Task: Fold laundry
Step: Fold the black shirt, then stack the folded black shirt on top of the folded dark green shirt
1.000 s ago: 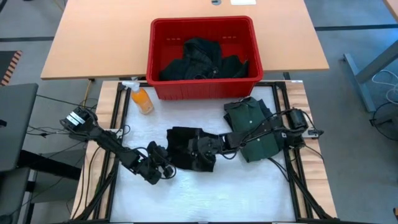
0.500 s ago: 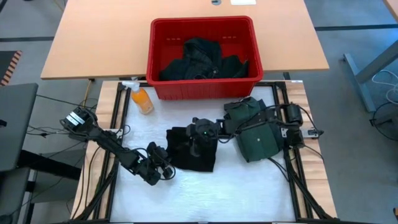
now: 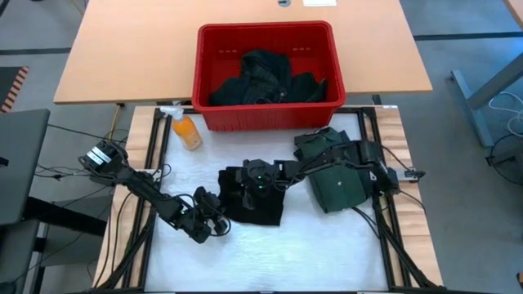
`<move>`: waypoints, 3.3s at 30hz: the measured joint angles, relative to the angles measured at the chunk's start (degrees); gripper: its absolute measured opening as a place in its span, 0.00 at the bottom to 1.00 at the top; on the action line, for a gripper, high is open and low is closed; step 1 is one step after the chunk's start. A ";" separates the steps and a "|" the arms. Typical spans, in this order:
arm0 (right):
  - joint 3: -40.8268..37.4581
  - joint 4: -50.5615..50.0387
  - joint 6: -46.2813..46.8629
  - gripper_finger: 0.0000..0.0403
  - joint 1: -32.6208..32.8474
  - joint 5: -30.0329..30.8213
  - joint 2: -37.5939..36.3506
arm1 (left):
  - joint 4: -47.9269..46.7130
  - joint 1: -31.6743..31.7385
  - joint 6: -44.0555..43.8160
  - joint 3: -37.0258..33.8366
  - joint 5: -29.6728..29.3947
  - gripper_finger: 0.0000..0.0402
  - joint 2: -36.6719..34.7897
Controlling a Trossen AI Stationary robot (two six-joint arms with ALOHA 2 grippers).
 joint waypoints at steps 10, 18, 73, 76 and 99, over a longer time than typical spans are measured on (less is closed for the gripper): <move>2.18 -2.08 -3.01 0.14 0.06 -0.67 0.39 | -1.76 -0.52 -0.61 -0.02 0.37 0.13 0.03; 2.20 -6.30 -3.04 0.05 -2.11 4.26 -3.21 | -1.94 -0.98 -0.59 -0.02 -0.18 0.13 0.04; -29.34 -1.14 4.71 0.47 -1.72 19.54 -20.72 | 2.00 -1.73 5.45 -0.02 -6.44 0.13 -2.84; -29.57 -1.22 4.99 0.46 -1.94 19.17 -19.33 | 4.93 0.15 9.31 0.02 -6.40 0.13 -2.84; -29.37 -14.75 12.09 0.10 4.09 25.71 -20.51 | -8.14 17.36 2.49 0.00 7.64 0.13 -2.80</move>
